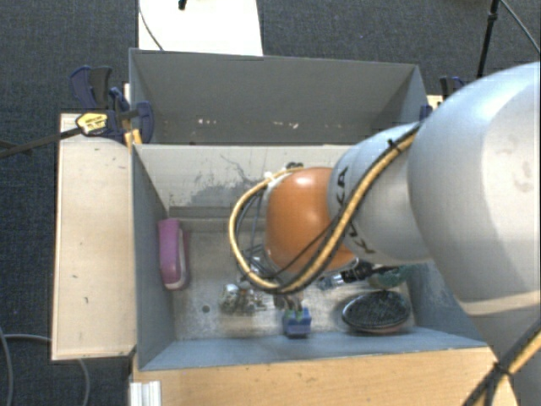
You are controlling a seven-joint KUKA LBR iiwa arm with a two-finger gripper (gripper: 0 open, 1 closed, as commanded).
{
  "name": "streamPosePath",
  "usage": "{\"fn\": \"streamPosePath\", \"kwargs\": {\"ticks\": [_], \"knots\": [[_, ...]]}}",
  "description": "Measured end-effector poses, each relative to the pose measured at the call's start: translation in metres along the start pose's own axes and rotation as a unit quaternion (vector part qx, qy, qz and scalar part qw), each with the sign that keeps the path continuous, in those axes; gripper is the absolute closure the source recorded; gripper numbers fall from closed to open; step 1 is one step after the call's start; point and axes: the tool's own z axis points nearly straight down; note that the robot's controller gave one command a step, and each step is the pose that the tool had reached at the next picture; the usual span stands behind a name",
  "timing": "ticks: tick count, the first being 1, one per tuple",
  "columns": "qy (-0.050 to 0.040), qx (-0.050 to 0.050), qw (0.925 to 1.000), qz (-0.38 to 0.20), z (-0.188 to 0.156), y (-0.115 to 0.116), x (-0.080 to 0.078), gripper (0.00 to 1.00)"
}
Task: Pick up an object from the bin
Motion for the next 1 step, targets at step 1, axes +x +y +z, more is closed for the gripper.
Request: {"fn": "streamPosePath", "kwargs": {"ticks": [1], "knots": [[0.0009, 0.0, 0.9913, -0.131, -0.1559, 0.0223, -0.0104, 1.0]]}}
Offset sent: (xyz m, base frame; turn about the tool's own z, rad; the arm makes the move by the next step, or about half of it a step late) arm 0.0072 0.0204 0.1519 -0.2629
